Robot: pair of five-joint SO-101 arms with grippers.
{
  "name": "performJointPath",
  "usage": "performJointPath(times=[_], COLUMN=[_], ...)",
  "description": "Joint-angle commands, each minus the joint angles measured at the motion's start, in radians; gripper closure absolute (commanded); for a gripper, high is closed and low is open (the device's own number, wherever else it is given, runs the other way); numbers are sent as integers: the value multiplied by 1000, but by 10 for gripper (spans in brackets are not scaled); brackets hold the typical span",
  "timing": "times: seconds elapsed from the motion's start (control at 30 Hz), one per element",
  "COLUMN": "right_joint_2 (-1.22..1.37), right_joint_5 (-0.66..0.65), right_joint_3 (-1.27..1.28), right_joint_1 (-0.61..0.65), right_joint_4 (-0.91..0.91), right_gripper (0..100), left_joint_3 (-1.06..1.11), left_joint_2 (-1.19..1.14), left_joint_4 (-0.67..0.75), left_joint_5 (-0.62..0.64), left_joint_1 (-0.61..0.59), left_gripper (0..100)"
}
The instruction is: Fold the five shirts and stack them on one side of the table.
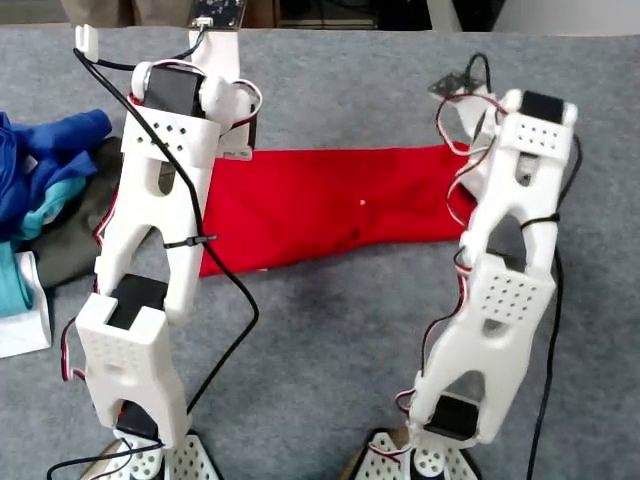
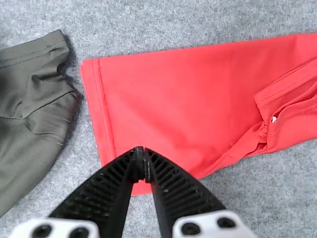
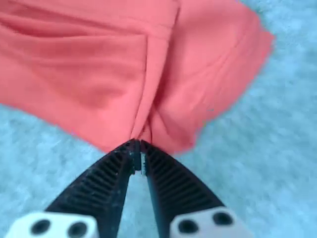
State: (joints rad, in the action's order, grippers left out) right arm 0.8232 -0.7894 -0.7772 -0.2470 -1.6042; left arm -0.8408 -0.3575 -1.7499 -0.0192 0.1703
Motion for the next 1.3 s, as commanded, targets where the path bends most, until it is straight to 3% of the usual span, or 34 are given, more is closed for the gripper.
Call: performJointPath(times=[0.0, 0.2, 0.4, 0.5, 0.6, 0.73, 0.93, 1.27], right_joint_2=[68, 110, 10, -73, -136, -81, 176, 400], right_joint_5=[9, 11, 8, 38, 89, 261, 516, 555], right_joint_3=[-2, -68, -317, -406, -432, -410, -381, -676], right_joint_1=[-5, -1, -56, -97, -110, -110, -113, -147], right_joint_4=[29, -49, -176, -181, -173, -44, 235, 219], right_gripper=[994, 994, 994, 994, 993, 993, 993, 993], left_joint_3=[-2, 5, 8, 11, 35, 183, 446, 339], left_joint_2=[51, 50, 56, 50, 50, 50, 15, -188], left_joint_4=[-8, -6, -8, -8, -8, -9, 68, 144], left_joint_5=[-12, -117, -192, -167, -54, 41, 54, 54], left_joint_1=[0, -57, -107, -153, -212, -249, -222, -207], left_gripper=[976, 976, 976, 967, 874, 815, 812, 811])
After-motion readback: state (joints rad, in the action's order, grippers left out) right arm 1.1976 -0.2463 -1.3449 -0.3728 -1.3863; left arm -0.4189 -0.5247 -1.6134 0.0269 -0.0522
